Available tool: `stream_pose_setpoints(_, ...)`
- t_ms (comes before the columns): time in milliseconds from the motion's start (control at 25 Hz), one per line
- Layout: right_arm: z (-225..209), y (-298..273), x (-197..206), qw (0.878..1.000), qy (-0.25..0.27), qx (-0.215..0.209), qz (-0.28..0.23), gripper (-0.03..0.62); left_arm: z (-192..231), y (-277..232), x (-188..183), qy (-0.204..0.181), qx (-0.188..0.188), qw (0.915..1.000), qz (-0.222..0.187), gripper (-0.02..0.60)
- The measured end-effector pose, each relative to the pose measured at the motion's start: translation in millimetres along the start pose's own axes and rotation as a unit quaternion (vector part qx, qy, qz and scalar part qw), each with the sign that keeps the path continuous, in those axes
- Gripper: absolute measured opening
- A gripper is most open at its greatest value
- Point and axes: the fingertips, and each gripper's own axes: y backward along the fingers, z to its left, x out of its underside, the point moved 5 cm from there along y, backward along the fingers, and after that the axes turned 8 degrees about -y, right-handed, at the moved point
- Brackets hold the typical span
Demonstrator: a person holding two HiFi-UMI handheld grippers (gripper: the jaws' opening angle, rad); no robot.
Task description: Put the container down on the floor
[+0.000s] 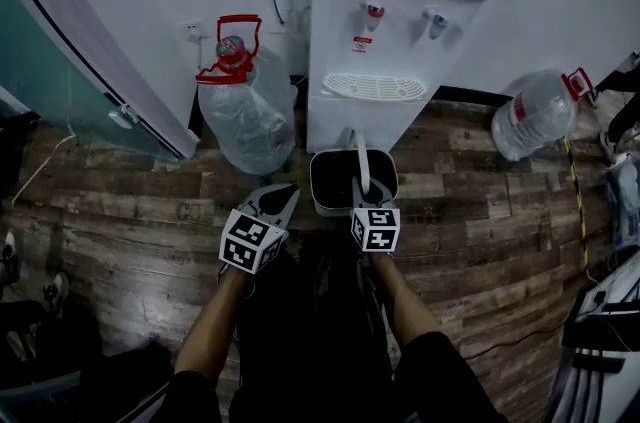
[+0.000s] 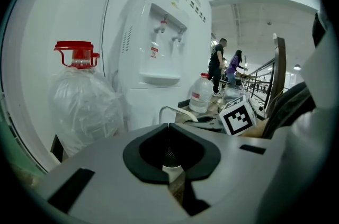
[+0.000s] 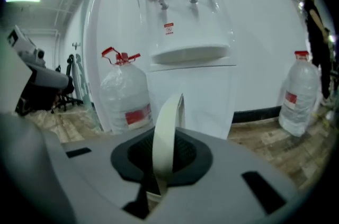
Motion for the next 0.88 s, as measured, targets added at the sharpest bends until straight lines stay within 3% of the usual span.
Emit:
stream_pose_setpoints(120, -19.2, -9.2, 26.4, 0.998, -0.016, 0.044, 0.048, 0.011, -3.4, -1.6, 5.1, 0.002, 0.002, 1.0, 0.004, 0.015)
stream_pose_setpoints(200, -25.5, -2.7, 31.9, 0.997, -0.038, 0.044, 0.047, 0.012, -6.6, -0.3, 8.9, 0.0, 0.004, 0.9999, 0.009, 0.015)
stream_pose_setpoints(360, -23.4, -3.3, 34.5, 0.998, -0.014, 0.032, 0.061, 0.015, -1.0, 2.3, 13.3, 0.0, 0.002, 0.9999, 0.017, 0.015)
stream_pose_setpoints(600, -49.8, 11.2, 24.4, 0.996, -0.032, 0.063, 0.057, 0.128, -3.7, 0.6, 14.0, 0.0, 0.004, 0.9999, 0.014, 0.015)
stream_pose_setpoints(880, -106.2, 36.1, 32.4, 0.983, -0.05, 0.159, 0.078, 0.181, -13.0, -12.0, 14.4, -0.002, 0.017, 0.9997, 0.015, 0.015)
